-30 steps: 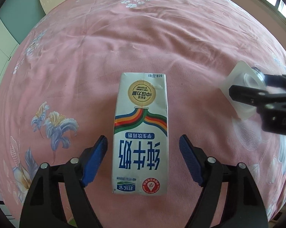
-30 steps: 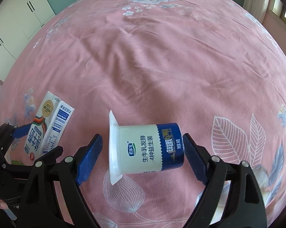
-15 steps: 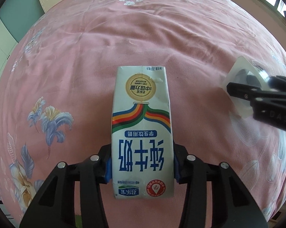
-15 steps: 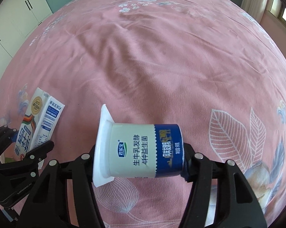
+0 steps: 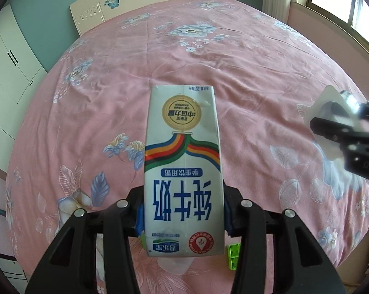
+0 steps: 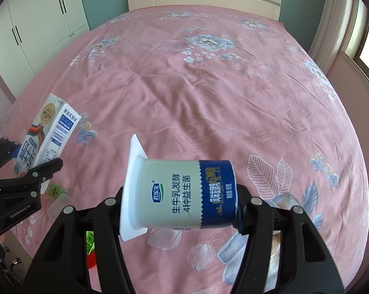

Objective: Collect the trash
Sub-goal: 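Carry the milk carton and yogurt cup with both tools over the trash bin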

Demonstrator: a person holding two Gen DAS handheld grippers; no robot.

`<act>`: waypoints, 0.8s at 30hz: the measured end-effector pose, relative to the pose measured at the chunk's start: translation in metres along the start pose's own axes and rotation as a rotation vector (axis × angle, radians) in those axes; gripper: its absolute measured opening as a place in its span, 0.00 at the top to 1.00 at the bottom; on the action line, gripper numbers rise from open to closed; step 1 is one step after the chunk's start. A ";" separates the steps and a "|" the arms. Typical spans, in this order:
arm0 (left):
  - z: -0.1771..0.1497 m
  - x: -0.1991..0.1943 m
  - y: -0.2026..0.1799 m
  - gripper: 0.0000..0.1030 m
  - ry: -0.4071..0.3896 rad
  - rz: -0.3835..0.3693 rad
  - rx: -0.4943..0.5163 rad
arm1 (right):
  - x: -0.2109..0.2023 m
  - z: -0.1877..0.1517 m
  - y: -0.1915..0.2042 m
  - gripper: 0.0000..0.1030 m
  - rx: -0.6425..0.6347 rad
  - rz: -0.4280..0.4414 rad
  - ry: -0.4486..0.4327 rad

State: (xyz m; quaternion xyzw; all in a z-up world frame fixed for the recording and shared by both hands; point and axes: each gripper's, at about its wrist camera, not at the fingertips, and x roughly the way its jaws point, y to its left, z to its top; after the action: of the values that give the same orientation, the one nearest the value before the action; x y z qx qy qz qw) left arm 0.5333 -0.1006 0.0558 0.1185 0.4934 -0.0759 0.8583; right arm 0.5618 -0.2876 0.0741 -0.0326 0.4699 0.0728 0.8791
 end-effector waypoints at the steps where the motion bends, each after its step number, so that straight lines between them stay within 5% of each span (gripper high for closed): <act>1: -0.002 -0.015 0.004 0.53 -0.016 0.004 -0.001 | -0.016 0.000 0.005 0.41 -0.008 -0.003 -0.017; 14: -0.059 -0.229 0.037 0.53 -0.278 0.059 -0.001 | -0.228 -0.037 0.089 0.42 -0.163 -0.023 -0.238; 24: -0.125 -0.325 0.040 0.53 -0.371 0.069 0.019 | -0.357 -0.098 0.154 0.41 -0.286 0.013 -0.374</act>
State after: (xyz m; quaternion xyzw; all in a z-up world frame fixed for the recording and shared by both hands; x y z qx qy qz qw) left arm 0.2768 -0.0228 0.2816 0.1273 0.3214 -0.0716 0.9356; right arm 0.2617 -0.1823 0.3176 -0.1398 0.2840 0.1494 0.9367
